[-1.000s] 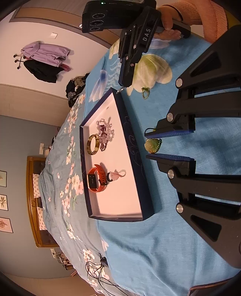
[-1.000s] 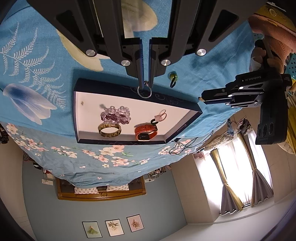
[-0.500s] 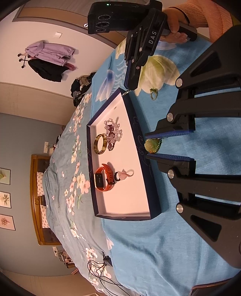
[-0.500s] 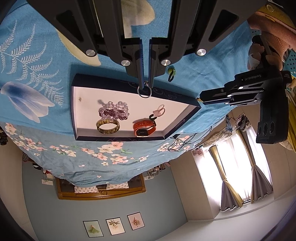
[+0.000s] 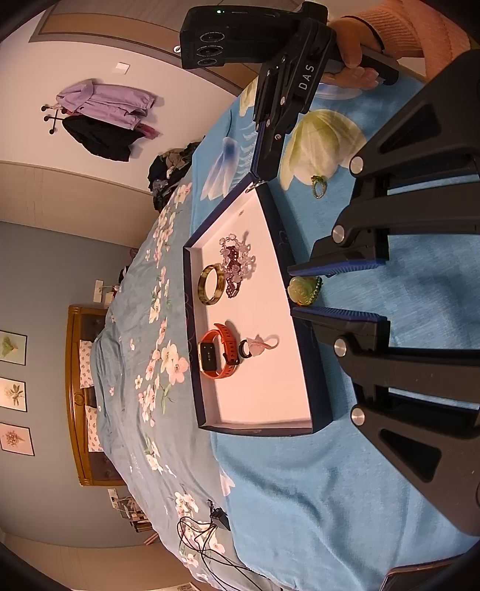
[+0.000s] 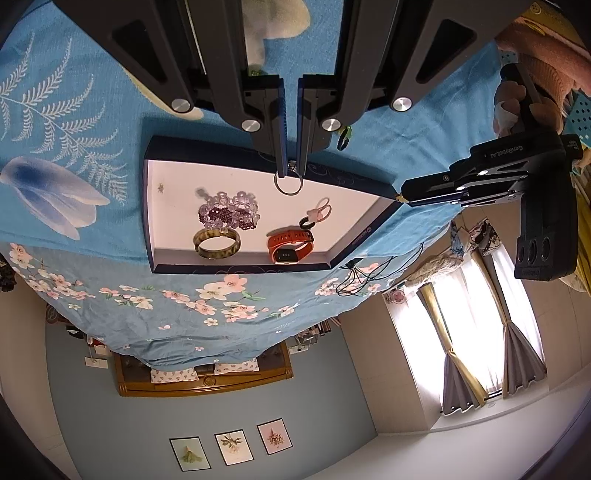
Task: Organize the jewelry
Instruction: 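Carry the green bead ring with the left tool while the right tool carries the green-stone ring over the lid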
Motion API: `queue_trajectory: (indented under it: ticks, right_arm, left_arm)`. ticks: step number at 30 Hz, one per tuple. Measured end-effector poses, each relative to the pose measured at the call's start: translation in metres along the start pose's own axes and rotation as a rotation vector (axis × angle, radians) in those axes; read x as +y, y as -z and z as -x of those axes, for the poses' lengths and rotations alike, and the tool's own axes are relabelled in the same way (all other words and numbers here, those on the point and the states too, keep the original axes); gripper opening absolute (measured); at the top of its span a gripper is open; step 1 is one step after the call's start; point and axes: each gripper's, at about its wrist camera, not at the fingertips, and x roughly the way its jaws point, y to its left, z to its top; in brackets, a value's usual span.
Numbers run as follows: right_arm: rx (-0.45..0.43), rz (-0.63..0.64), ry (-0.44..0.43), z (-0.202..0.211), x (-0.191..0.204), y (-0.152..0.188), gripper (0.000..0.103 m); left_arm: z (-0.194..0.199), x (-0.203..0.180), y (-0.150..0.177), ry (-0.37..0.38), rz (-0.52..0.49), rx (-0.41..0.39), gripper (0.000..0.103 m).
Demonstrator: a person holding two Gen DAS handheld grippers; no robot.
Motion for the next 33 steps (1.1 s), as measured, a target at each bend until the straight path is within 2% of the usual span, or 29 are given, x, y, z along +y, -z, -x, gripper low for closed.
queue_trajectory:
  ticks: [33]
  right_arm:
    - [-0.031, -0.001, 0.004, -0.007, -0.004, -0.021, 0.003]
  left_arm:
    - [-0.006, 0.003, -0.014, -0.033, 0.002, -0.024, 0.017]
